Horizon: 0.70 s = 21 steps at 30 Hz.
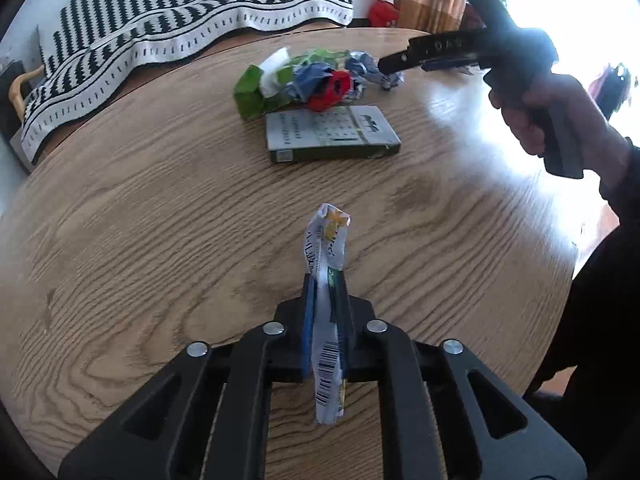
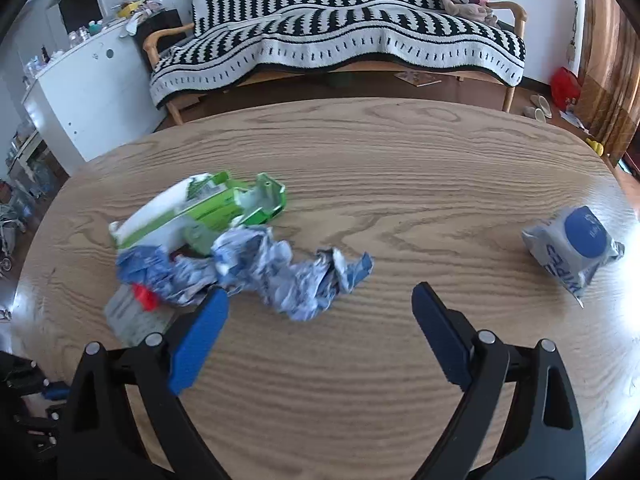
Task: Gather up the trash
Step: 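Move to the table and grasp the white-green snack wrapper with the left tool, then grasp the crumpled foil wrapper with the right tool while the left tool holds the snack wrapper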
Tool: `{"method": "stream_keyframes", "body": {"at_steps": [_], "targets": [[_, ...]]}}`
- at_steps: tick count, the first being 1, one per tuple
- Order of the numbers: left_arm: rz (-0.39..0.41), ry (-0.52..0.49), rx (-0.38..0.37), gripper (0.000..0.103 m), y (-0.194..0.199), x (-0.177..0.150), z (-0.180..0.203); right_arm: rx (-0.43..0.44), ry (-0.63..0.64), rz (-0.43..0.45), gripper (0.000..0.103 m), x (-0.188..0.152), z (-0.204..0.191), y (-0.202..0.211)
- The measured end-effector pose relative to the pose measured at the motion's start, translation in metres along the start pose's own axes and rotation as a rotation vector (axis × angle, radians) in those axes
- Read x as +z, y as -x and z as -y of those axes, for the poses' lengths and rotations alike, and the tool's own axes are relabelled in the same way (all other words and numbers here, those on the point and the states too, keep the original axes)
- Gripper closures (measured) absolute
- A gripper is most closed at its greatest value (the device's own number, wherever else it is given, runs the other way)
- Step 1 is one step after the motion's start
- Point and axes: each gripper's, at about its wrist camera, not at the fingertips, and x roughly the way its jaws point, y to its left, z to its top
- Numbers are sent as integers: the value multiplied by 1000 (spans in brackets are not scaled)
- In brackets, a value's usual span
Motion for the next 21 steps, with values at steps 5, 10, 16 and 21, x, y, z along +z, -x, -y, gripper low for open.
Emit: {"method": "stream_keyframes", "body": {"at_steps": [5, 10, 16, 21], "targets": [[25, 11, 8, 95, 5, 9, 3, 53, -3, -36, 60, 2, 1, -13], [55, 50, 12, 95, 12, 23, 1, 70, 39, 5, 71, -1, -5, 13], [102, 82, 7, 95, 22, 51, 13, 109, -3, 65, 71, -9, 15, 59], [144, 106, -20, 95, 26, 83, 42, 76, -41, 95, 71, -27, 46, 95]]}}
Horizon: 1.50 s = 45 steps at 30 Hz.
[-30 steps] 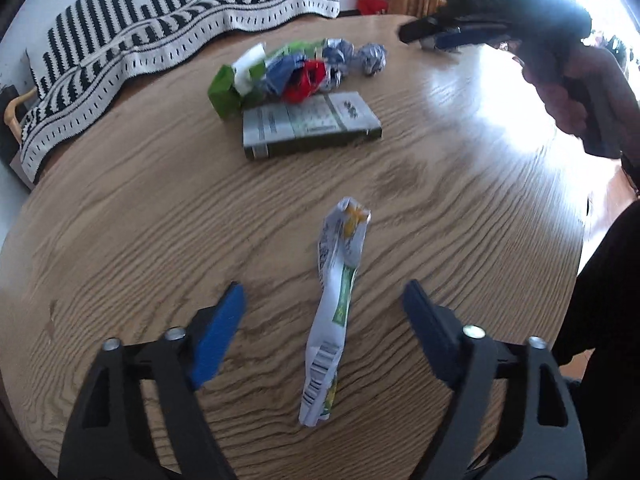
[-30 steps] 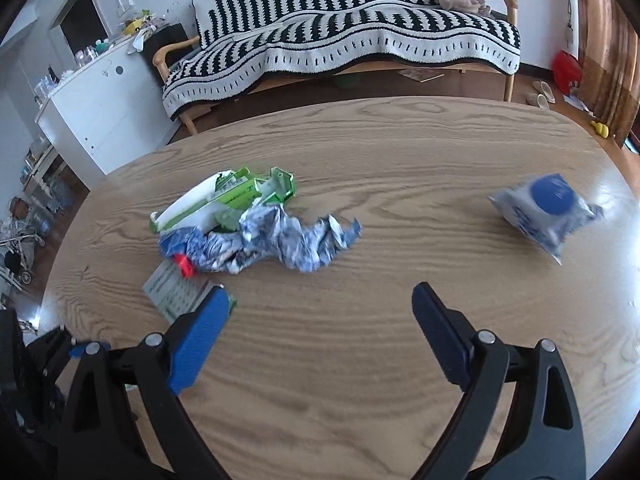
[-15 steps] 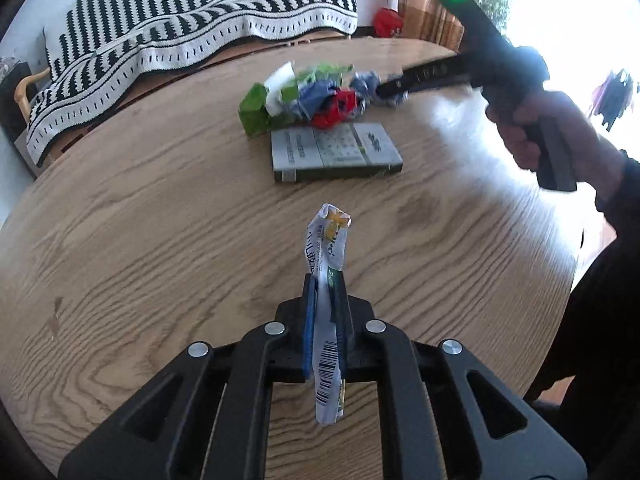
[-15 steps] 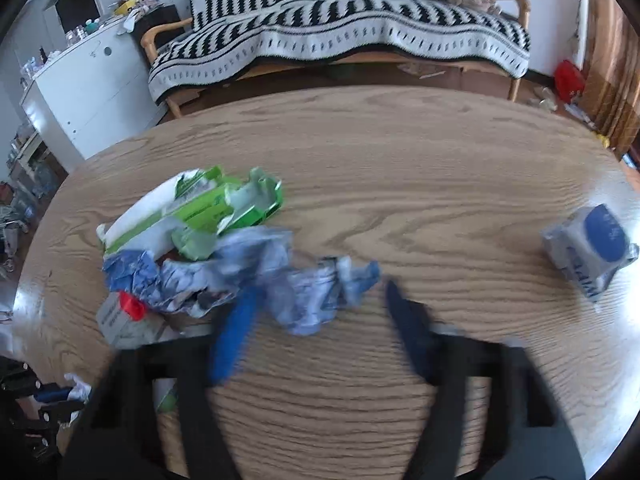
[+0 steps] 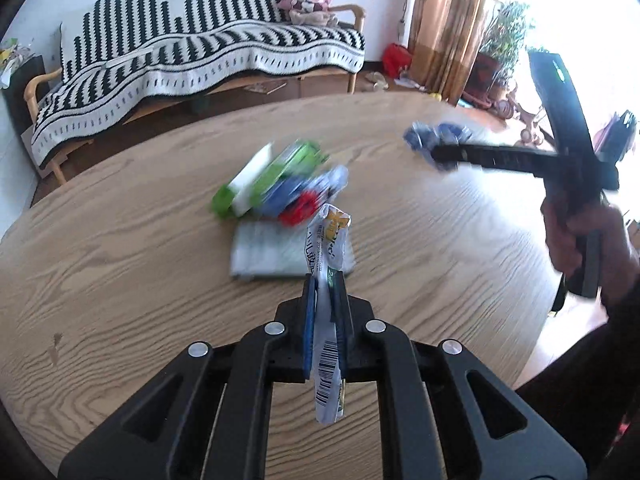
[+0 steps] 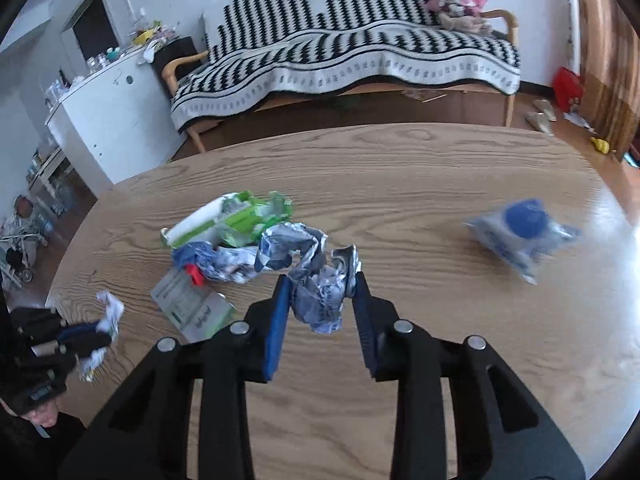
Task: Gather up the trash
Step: 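Grasp the crumpled foil wrapper with the right tool while the left tool holds the snack wrapper, then carry both wrappers over the black bin and open both tools to drop them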
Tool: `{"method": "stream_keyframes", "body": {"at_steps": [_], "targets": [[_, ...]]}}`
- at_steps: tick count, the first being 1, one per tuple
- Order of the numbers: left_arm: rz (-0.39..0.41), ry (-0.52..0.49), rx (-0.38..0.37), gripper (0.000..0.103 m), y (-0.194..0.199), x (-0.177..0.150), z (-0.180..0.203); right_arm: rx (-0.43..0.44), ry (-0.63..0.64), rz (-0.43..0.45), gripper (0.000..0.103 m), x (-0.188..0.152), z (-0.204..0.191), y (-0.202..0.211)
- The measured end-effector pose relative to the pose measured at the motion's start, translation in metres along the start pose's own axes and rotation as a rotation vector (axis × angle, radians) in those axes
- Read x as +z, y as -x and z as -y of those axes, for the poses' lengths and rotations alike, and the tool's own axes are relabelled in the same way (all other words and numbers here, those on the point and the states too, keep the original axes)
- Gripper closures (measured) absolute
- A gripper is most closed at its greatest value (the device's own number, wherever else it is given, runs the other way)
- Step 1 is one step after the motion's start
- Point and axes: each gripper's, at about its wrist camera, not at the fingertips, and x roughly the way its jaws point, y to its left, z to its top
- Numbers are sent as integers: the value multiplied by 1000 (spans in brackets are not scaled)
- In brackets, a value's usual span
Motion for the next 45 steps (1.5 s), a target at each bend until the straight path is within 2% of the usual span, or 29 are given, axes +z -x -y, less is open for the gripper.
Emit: {"method": "stream_keyframes", "body": {"at_steps": [6, 14, 17, 22, 29, 34, 38, 42, 45], "targets": [[26, -17, -63, 95, -11, 31, 64, -76, -71, 46, 71, -27, 58, 60], [29, -103, -138, 95, -44, 58, 172, -252, -213, 76, 71, -102, 163, 141], [29, -156, -192, 95, -61, 66, 228, -318, -285, 78, 71, -138, 204, 169], [-6, -248, -301, 95, -88, 62, 314, -439, -422, 67, 71, -195, 269, 211], [-50, -357, -451, 95, -119, 40, 423, -543, -537, 30, 71, -251, 323, 243], [-81, -402, -492, 95, -138, 27, 462, -579, -591, -9, 71, -278, 350, 253], [-98, -409, -505, 95, -148, 25, 475, -580, -625, -28, 71, -290, 363, 254], [-116, -409, -513, 95, -158, 26, 481, -555, -642, -32, 70, -293, 371, 255], [-125, -409, -519, 95, -164, 26, 487, -548, -646, -35, 65, -285, 373, 250]]}}
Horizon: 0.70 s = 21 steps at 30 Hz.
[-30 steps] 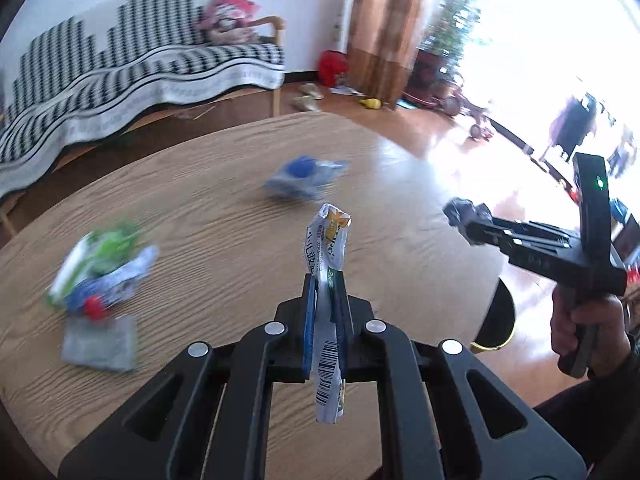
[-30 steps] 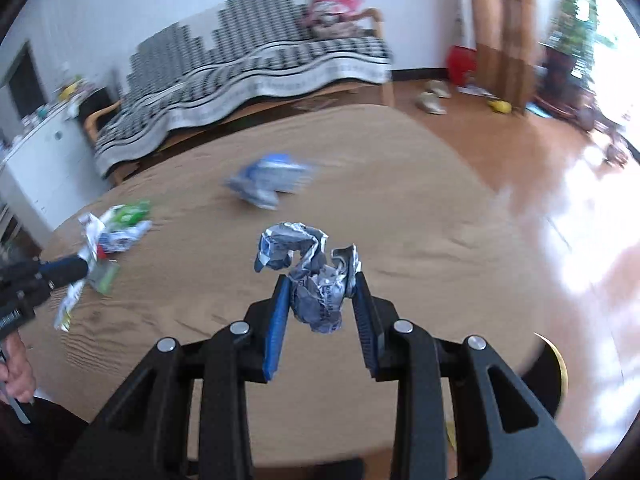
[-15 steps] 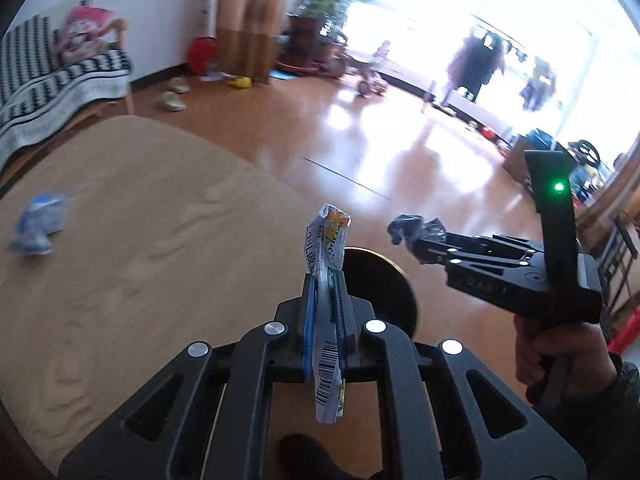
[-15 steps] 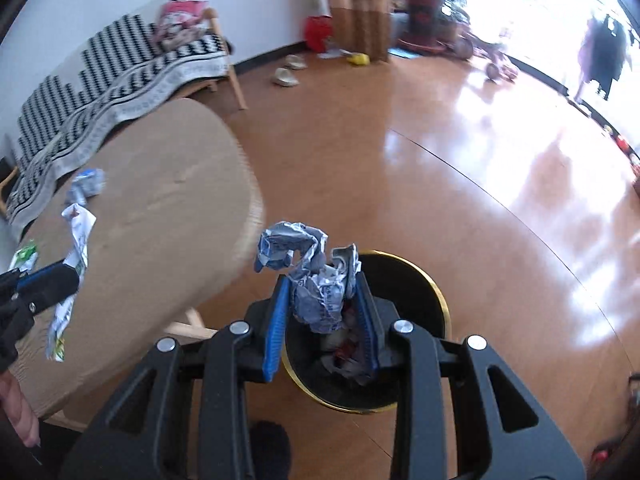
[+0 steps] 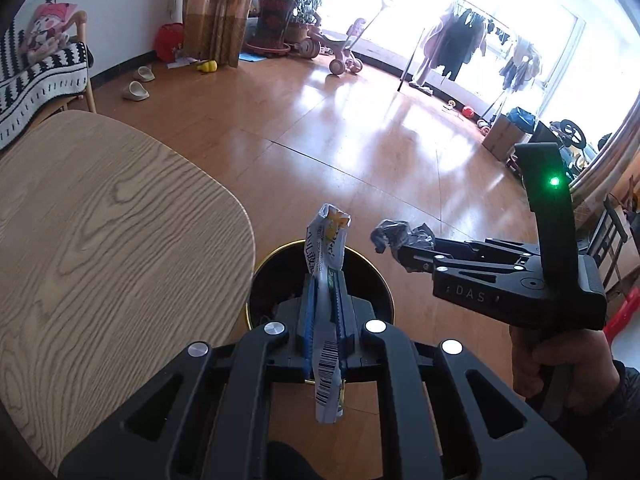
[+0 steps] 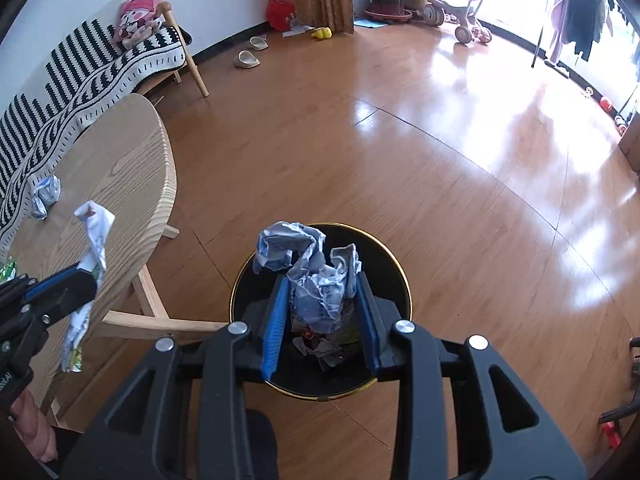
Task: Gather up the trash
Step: 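Carry both wrappers over the black bin and open both tools to drop them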
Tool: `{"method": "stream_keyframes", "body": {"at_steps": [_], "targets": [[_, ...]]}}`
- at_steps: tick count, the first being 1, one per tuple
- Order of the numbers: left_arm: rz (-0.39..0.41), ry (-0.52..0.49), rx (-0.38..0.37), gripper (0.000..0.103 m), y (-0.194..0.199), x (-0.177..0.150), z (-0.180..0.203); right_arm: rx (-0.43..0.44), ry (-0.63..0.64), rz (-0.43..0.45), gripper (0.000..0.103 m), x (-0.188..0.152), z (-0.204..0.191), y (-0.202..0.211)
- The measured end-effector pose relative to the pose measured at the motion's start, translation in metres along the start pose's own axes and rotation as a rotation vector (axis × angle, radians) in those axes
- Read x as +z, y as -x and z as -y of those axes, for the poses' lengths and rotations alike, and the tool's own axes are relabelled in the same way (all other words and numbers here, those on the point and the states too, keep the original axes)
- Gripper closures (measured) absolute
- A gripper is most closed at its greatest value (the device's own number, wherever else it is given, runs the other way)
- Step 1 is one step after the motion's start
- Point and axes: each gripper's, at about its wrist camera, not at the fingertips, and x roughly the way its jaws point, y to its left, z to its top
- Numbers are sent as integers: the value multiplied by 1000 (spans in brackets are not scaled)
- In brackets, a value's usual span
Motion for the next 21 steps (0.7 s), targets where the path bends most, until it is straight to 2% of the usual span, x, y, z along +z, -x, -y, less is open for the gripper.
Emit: {"method": "stream_keyframes", "body": {"at_steps": [2, 5, 8, 18, 20, 21], "targets": [[-6, 1, -2, 95, -7, 5, 2, 4, -8, 1, 51, 2, 0, 0], [-16, 3, -6, 95, -15, 8, 3, 6, -23, 13, 44, 3, 4, 2], [-26, 2, -10, 95, -22, 9, 3, -2, -41, 22, 39, 4, 11, 4], [-86, 13, -62, 93, -59, 8, 3, -72, -126, 60, 38, 2, 33, 12], [-99, 23, -66, 83, -65, 8, 2, -83, -141, 70, 38, 2, 36, 15], [-103, 29, -69, 60, -66, 8, 2, -83, -146, 72, 38, 2, 37, 15]]}}
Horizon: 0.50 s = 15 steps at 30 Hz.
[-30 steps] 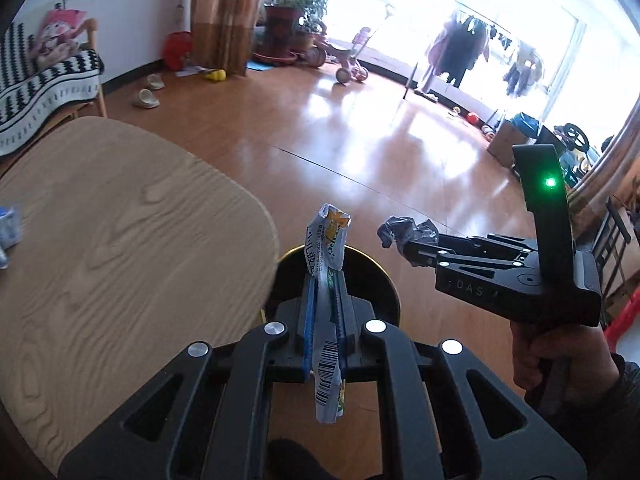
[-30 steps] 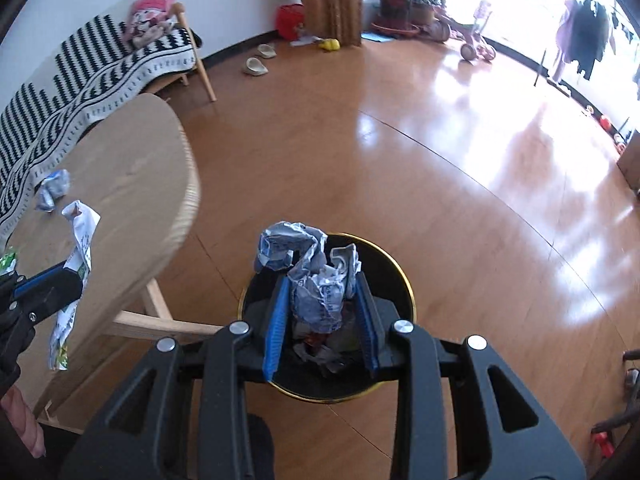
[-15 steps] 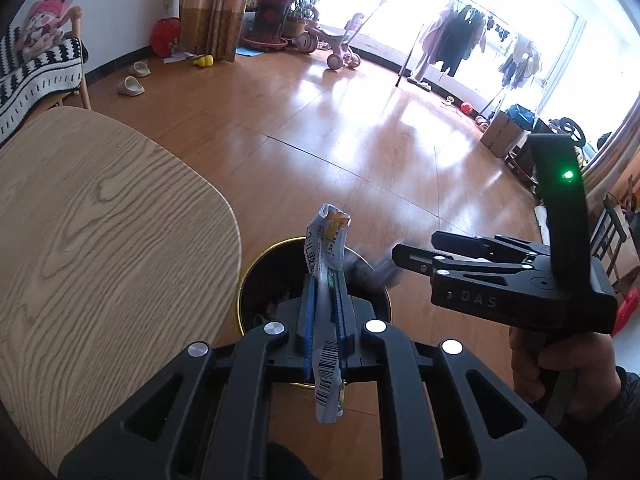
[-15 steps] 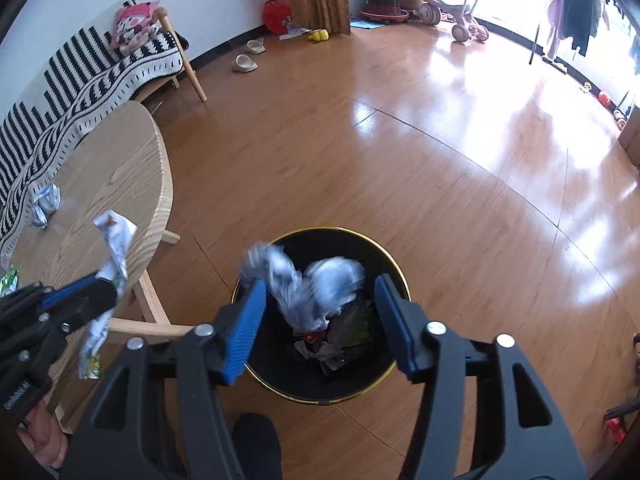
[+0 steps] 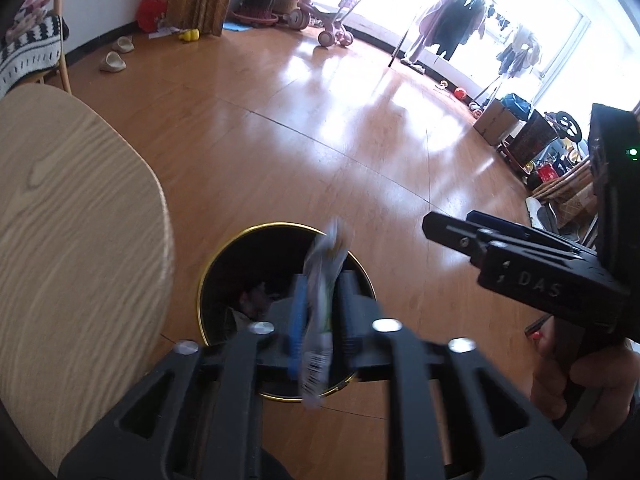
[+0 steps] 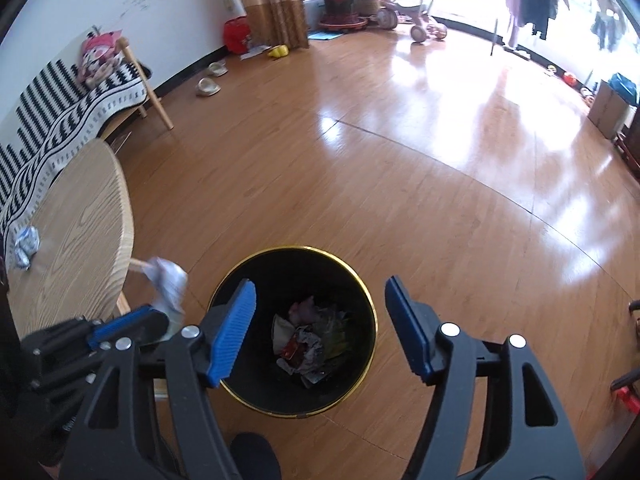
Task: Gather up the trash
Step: 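Carry both wrappers over the black bin and open both tools to drop them, then grasp the green snack bag with the left tool while the right tool grasps the blue Baby Wipes packet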
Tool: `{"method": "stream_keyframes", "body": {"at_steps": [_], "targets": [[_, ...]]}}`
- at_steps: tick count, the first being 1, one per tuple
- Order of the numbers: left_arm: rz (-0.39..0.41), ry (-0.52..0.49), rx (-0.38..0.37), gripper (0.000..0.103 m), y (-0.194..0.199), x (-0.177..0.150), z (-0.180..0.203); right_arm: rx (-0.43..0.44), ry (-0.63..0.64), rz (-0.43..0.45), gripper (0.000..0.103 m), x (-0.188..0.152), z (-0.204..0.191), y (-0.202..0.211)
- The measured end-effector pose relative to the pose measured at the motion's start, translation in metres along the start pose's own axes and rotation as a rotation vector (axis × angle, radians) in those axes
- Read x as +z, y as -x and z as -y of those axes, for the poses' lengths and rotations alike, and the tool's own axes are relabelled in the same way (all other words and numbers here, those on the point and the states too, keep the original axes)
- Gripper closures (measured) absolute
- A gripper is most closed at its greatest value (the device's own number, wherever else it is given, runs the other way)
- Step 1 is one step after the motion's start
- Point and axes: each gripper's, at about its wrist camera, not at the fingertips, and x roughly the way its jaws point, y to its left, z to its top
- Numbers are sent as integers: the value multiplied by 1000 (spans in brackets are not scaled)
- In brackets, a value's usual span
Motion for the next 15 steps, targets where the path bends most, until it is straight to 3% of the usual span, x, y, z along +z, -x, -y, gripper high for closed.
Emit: {"method": "stream_keyframes", "body": {"at_steps": [1, 2, 11, 15], "targets": [[8, 3, 6, 34, 1, -1, 0, 0, -1, -1, 37, 0, 0, 0], [29, 0, 19, 27, 5, -1, 0, 1, -1, 0, 36, 1, 0, -1], [97, -1, 71, 22, 63, 0, -11, 65, 34, 30, 29, 5, -38, 11], [150, 11, 173, 17, 114, -10, -32, 125, 106, 48, 28, 5, -91, 19]]}}
